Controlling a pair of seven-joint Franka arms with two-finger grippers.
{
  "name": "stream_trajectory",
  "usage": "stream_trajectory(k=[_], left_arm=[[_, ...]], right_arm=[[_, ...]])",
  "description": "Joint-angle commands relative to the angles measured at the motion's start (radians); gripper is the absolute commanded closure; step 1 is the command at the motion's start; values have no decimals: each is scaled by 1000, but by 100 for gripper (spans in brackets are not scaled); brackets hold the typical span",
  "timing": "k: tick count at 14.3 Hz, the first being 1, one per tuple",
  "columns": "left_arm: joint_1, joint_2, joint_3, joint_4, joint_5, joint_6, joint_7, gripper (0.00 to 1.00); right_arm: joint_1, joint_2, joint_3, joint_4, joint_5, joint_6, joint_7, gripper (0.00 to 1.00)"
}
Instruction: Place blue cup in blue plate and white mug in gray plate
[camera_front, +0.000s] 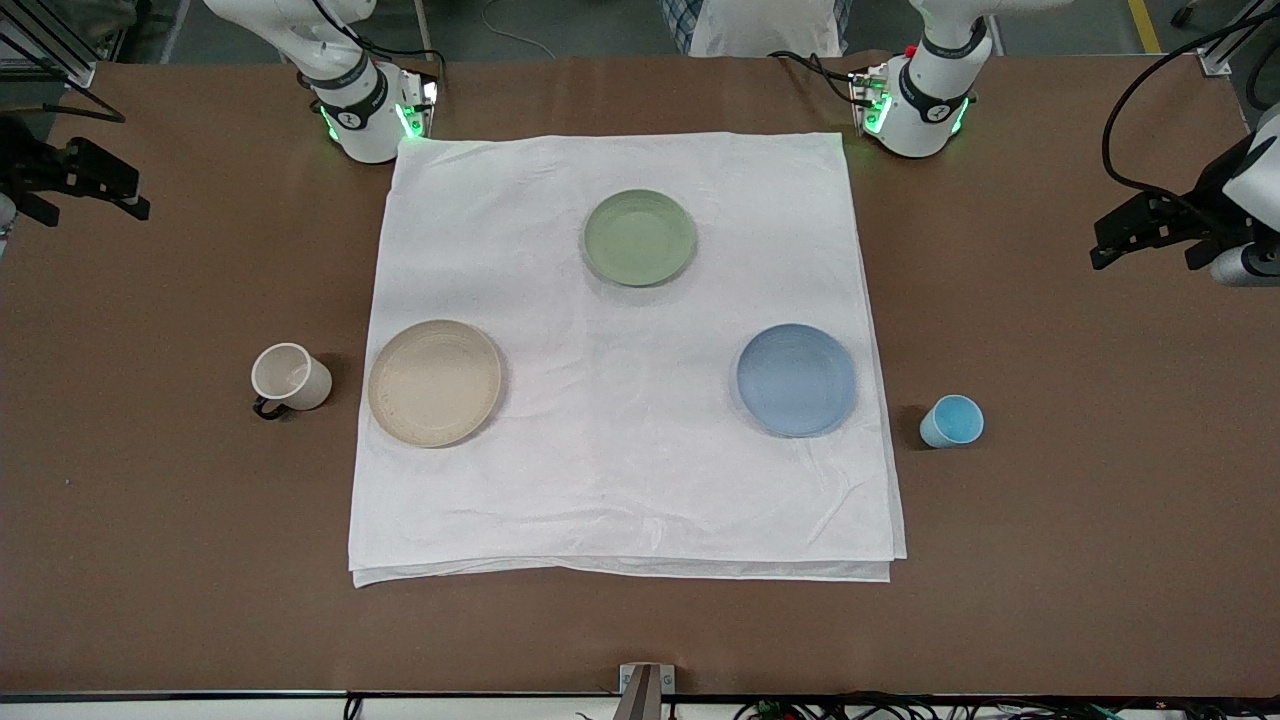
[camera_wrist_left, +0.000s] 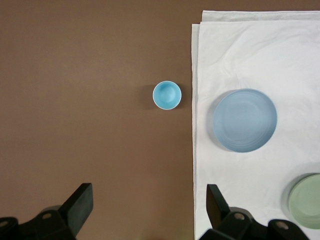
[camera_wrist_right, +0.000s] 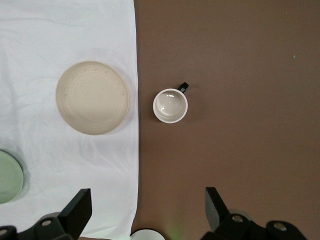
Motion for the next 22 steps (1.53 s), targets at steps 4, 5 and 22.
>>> stream_trajectory(k=[4, 5, 22], left_arm=[[1, 1, -3, 13, 12, -19, 4, 0], [1, 4, -3, 13, 14, -18, 5, 0], [42, 408, 1, -343, 17, 740, -45, 10]], right_arm=[[-23, -17, 10, -19, 3, -3, -17, 0], [-24, -17, 10, -19, 3, -3, -17, 0], [-133, 392, 12, -228, 25, 656, 237, 0]])
